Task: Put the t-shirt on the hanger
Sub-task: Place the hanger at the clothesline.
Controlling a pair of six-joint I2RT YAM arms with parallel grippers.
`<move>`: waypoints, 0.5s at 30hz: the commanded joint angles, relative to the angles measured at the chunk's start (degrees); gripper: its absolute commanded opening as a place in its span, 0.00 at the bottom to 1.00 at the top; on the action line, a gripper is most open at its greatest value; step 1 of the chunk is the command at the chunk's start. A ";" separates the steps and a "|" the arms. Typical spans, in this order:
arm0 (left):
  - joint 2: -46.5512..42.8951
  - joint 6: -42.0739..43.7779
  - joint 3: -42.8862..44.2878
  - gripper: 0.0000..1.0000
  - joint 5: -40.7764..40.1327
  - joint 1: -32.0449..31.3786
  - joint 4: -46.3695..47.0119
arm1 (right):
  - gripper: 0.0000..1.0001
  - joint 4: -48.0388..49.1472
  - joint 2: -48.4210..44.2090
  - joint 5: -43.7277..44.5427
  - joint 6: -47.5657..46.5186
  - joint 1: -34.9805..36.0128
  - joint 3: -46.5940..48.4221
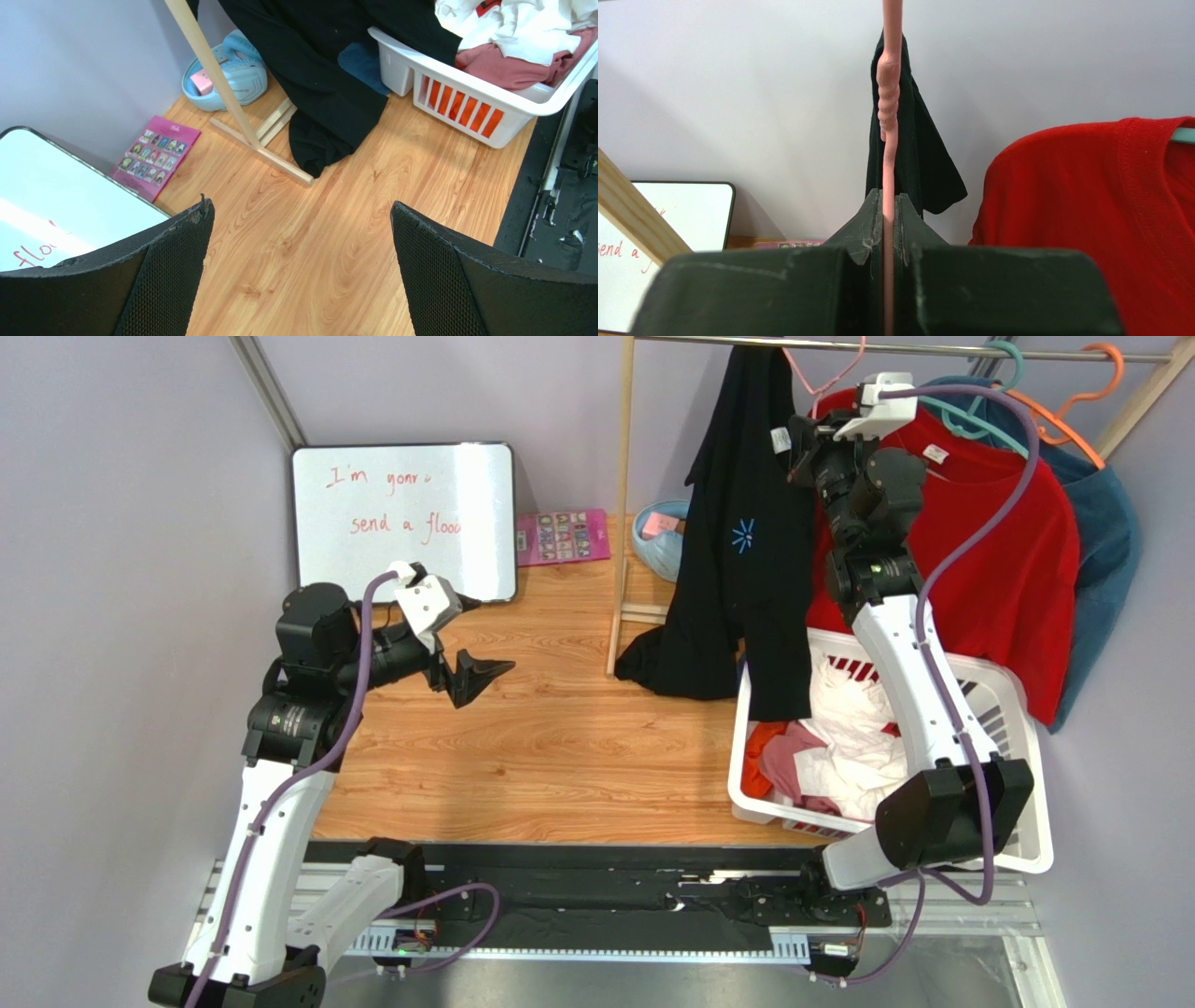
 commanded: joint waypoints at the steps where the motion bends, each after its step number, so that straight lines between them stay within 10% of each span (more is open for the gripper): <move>1: 0.21 1.53 1.09 0.98 0.58 0.22 -0.04 | 0.00 9.13 1.44 1.06 -0.17 -0.98 2.54; 10: 0.12 1.71 0.21 0.98 0.14 0.22 -0.57 | 0.00 0.97 0.66 3.43 0.00 -1.33 2.01; 15: 0.30 0.57 -0.75 0.98 -0.64 0.22 -0.66 | 0.28 -5.98 -2.41 2.03 -0.61 -1.42 0.79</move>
